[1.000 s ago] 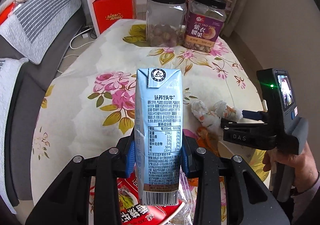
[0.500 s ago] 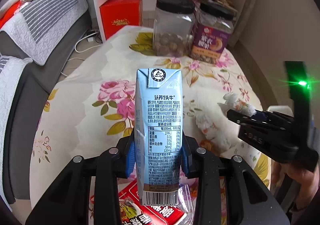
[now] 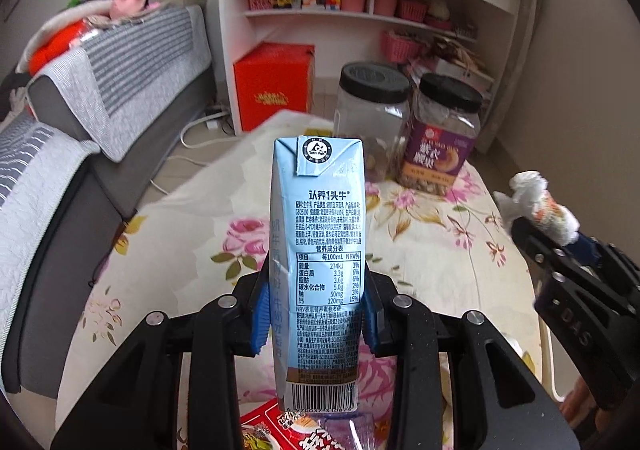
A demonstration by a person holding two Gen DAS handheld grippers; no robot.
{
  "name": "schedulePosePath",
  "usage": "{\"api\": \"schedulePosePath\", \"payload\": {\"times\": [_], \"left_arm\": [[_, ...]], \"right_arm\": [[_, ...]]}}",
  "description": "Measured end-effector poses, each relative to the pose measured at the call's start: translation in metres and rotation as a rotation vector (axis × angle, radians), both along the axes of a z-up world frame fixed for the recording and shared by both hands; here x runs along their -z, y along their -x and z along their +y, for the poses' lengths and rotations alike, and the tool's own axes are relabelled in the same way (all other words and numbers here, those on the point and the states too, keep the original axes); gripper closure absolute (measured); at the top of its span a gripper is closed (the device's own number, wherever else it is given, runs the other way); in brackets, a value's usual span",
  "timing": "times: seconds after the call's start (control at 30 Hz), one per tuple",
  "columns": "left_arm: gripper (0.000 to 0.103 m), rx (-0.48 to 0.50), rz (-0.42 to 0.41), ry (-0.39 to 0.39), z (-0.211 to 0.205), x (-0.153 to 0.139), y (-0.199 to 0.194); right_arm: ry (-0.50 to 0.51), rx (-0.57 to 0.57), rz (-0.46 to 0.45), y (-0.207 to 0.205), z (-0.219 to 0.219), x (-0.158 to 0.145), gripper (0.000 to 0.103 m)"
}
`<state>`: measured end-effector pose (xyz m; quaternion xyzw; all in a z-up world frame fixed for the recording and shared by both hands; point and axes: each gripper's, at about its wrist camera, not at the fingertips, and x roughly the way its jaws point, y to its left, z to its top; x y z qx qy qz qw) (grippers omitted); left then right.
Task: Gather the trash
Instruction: 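Lift the tissue with the right tool while left tool regrips the milk carton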
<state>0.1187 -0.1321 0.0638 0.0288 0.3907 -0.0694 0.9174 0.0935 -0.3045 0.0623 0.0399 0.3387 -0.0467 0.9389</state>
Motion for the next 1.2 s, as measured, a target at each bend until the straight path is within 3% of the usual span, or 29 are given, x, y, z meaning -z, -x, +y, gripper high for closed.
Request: {"api": "schedulePosePath", "payload": {"times": [0.37, 0.53, 0.63, 0.73, 0.8, 0.87, 0.93, 1.07, 1.2], "left_arm": [[0.068, -0.012, -0.1, -0.012, -0.021, -0.018, 0.012], [0.07, 0.018, -0.096, -0.003, -0.031, -0.02, 0.015], [0.069, 0.072, 0.043, 0.004, -0.036, -0.006, -0.002], [0.057, 0.122, 0.313, 0.005, -0.04, 0.031, -0.03], [0.057, 0.13, 0.42, -0.032, -0.043, 0.051, -0.037], [0.049, 0.087, 0.482, -0.051, -0.038, 0.069, -0.044], [0.035, 0.02, 0.541, 0.011, -0.026, 0.079, -0.05], [0.034, -0.096, 0.614, 0.177, -0.001, 0.091, -0.059], [0.03, -0.198, 0.627, 0.251, 0.005, 0.099, -0.062]], "right_arm": [[0.052, 0.044, -0.1, 0.023, -0.012, -0.017, 0.062], [0.051, 0.054, -0.105, 0.032, -0.021, -0.021, 0.062], [0.042, 0.068, -0.097, 0.037, -0.029, -0.023, 0.062], [0.03, 0.083, -0.086, 0.04, -0.036, -0.023, 0.061], [0.023, 0.088, -0.079, 0.04, -0.041, -0.023, 0.061], [0.026, 0.088, -0.072, 0.04, -0.044, -0.022, 0.061], [0.025, 0.086, -0.064, 0.04, -0.045, -0.021, 0.061], [0.02, 0.073, -0.05, 0.038, -0.042, -0.018, 0.06], [0.019, 0.056, -0.043, 0.035, -0.038, -0.017, 0.06]]}}
